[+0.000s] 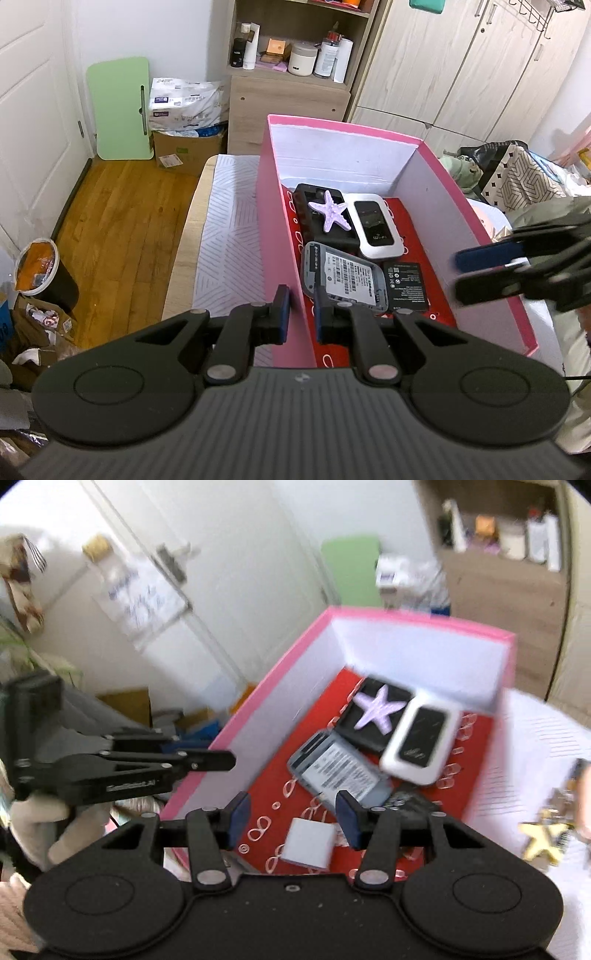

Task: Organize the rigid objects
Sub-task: 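Carry the white charger cube into the box and release it, then return the right tool to the bed and grasp the cream plastic stand, then carry the cream stand into the box and release it in the corner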

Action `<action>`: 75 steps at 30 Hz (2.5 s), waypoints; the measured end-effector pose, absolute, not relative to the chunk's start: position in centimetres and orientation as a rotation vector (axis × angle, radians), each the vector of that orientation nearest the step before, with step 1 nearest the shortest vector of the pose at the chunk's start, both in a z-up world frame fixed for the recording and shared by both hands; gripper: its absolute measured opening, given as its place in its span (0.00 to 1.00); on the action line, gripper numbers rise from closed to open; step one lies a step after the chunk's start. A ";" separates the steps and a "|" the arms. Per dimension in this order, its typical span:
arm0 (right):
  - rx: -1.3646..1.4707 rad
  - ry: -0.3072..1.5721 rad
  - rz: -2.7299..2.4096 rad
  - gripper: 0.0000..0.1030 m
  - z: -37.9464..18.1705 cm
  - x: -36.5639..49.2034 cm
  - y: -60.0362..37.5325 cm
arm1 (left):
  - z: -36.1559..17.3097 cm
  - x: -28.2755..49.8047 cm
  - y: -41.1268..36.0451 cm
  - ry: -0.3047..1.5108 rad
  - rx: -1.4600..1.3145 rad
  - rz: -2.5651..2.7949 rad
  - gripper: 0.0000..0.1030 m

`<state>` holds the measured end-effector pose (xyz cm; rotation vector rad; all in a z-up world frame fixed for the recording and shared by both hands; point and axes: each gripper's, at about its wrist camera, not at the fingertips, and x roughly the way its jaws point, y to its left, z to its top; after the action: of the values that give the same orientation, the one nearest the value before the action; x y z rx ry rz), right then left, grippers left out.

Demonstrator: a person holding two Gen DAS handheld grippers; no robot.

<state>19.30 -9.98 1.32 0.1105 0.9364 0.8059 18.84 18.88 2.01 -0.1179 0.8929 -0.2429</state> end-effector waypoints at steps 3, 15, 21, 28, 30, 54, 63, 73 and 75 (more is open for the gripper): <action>0.131 0.855 0.770 0.55 2.3 17.9 -13.4 | 2.0 18.9 18.9 0.895 -0.117 -0.241 0.10; 0.130 0.712 0.464 0.61 0.3 14.9 -24.8 | 2.0 18.7 18.7 0.897 -0.109 -0.223 0.10; 0.109 0.727 0.329 0.61 -4.3 15.1 -27.5 | 2.1 19.0 18.4 0.905 -0.104 -0.213 0.10; 0.017 0.668 0.225 0.61 -7.5 17.1 -28.6 | 2.1 19.0 17.9 0.912 -0.085 -0.191 0.10; -0.010 0.655 0.228 0.61 -8.1 17.9 -28.5 | 2.1 19.0 17.8 0.915 -0.083 -0.186 0.10; -0.024 0.497 0.280 0.51 -7.9 17.5 -29.0 | 2.4 19.0 17.2 0.933 -0.032 -0.165 0.11; -0.108 0.410 0.491 0.51 -2.4 13.2 -25.7 | 2.4 19.0 16.8 0.942 -0.004 -0.161 0.11; -0.002 0.430 0.799 0.51 0.7 13.4 -21.9 | 1.8 18.8 16.0 0.988 0.071 -0.163 0.11; -0.008 0.438 0.856 0.51 0.7 13.6 -20.9 | 1.7 18.7 15.7 0.993 0.097 -0.162 0.11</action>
<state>13.65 -20.92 0.67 -0.0083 0.4383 0.8565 18.74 15.72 1.71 0.0967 0.9933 -0.1622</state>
